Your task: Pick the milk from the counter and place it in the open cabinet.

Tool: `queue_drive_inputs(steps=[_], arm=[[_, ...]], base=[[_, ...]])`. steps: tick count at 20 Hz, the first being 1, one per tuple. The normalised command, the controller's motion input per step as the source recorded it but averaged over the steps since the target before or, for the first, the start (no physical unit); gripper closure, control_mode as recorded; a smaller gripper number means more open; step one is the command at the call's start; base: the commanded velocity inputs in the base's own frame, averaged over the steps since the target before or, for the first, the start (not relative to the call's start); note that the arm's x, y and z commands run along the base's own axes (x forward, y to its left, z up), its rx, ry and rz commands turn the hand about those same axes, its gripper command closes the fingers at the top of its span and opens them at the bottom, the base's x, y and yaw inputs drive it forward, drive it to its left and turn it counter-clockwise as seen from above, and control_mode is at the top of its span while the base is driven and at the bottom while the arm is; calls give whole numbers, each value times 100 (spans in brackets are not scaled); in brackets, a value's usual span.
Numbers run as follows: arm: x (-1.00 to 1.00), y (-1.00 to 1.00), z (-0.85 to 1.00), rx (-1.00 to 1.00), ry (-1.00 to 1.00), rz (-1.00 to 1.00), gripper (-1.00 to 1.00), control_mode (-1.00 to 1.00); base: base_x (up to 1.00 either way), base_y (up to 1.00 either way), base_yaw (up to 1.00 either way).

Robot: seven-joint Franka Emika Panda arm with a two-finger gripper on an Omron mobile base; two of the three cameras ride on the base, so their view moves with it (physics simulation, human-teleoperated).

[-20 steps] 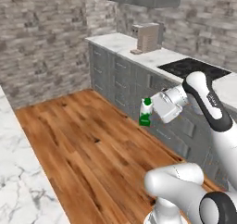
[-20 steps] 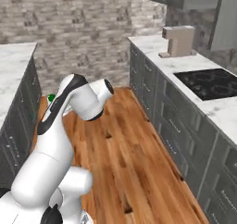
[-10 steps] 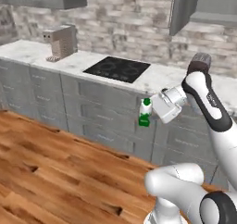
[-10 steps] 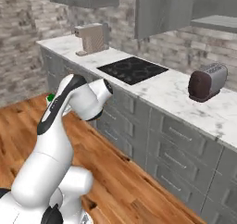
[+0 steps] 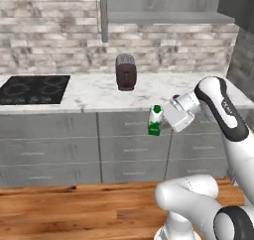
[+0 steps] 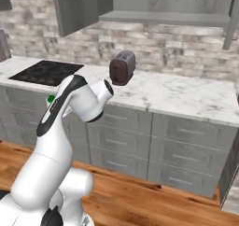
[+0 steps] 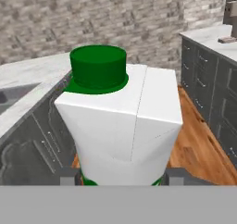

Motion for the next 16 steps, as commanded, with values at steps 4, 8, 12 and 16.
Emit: queue_drive_inputs(steps=[4,8,12,16], arm=[[0,0,0,0,0,0,100,100],[0,0,0,0,0,0,100,100],[0,0,0,0,0,0,100,100],[0,0,0,0,0,0,100,100]], base=[[39,37,-53],[65,30,-34],[16,-36,-14],[27,-36,-6]])
